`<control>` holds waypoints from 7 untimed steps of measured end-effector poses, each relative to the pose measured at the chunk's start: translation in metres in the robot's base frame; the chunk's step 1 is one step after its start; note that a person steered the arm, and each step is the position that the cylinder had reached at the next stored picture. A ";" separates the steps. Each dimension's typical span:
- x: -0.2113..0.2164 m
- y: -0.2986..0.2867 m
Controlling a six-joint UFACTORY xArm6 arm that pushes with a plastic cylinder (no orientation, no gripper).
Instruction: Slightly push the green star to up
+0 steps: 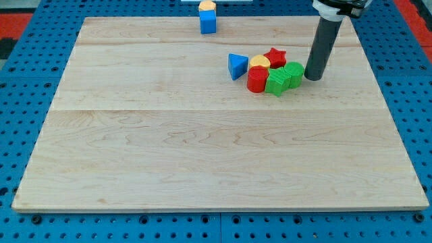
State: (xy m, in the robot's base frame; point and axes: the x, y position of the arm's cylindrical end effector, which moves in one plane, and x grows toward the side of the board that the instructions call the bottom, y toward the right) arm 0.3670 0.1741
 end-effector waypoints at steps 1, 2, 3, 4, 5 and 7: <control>0.000 -0.038; 0.002 -0.061; 0.033 -0.019; 0.075 -0.049; 0.091 -0.137; 0.073 -0.145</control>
State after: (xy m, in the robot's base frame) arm 0.4398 0.0288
